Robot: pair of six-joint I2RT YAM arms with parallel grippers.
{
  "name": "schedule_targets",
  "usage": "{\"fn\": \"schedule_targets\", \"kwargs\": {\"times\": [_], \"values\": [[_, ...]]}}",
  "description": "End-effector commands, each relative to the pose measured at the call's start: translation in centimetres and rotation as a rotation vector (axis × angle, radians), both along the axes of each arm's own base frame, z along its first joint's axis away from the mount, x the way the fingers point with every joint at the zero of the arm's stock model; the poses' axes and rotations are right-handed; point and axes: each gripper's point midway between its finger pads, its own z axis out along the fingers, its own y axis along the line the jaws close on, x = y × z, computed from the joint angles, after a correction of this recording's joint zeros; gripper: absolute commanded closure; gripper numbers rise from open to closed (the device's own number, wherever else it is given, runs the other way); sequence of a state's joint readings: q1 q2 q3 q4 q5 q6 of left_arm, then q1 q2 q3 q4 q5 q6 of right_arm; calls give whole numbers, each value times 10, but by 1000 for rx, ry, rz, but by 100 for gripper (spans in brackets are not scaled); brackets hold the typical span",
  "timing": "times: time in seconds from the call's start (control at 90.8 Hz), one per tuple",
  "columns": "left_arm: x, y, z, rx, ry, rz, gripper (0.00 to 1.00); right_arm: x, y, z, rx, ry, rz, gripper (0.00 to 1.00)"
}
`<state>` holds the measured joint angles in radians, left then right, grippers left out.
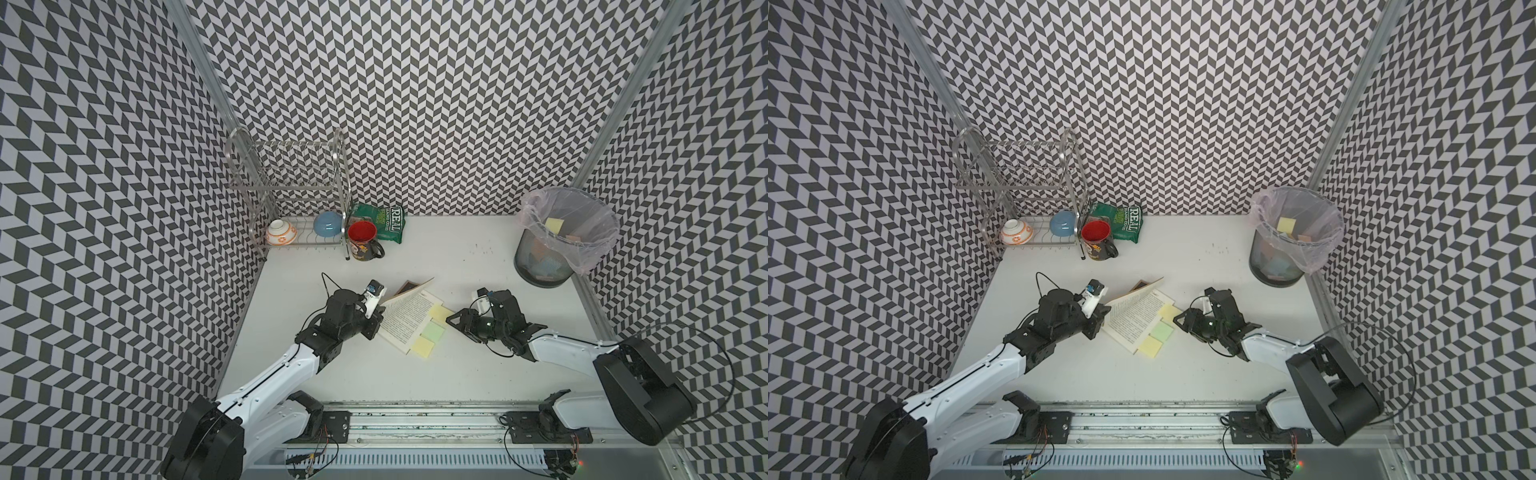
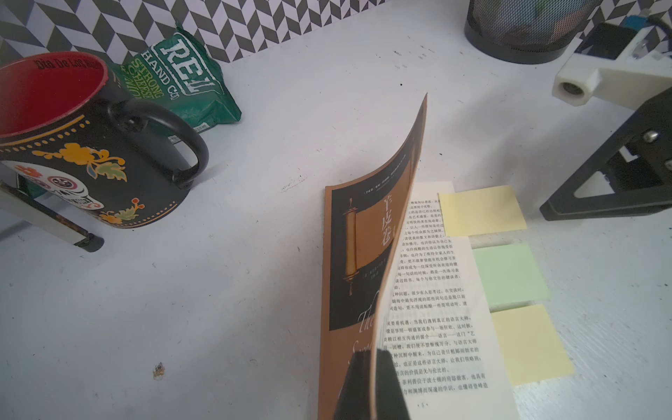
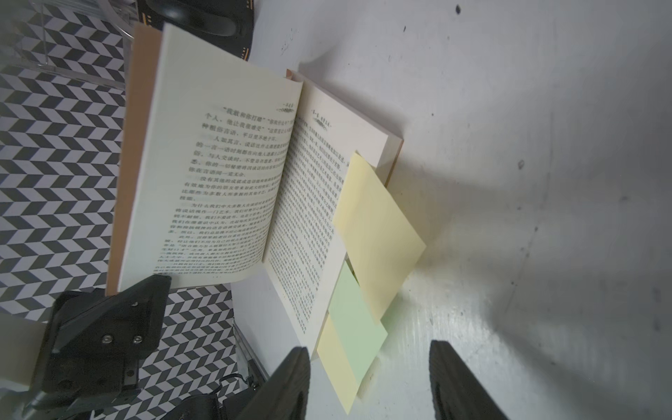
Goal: Peel off the used sticky note
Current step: Tear off the note from the book.
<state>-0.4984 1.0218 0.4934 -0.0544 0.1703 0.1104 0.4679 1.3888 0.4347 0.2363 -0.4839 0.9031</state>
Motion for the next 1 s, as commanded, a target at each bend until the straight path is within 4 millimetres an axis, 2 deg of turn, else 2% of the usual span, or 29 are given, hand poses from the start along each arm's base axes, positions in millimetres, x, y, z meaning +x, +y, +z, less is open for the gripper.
{"fn": "schedule_targets", "kwargs": {"times": [0.0,0.22,0.341,0.397,0.496,0.617,0.991], "values": [[6,-2,13,-19,-17,6,100,18,5,11,56,-55,-44,44],[6,-2,13,-19,-16,7,100,27,23,8,104,-39,-28,46],[6,-2,13,-18,-16,9,100,30,30,4,112,-32,-28,51],[6,-2,13,-19,-17,9,100,31,31,3,114,-31,-27,58],[6,-2,13,-19,-16,11,100,34,29,3,93,-39,-26,80],[7,-1,13,-19,-17,14,100,38,22,5,46,-60,-30,100],[8,2,13,-6,-22,29,100,42,-14,12,-56,-98,26,100]]}}
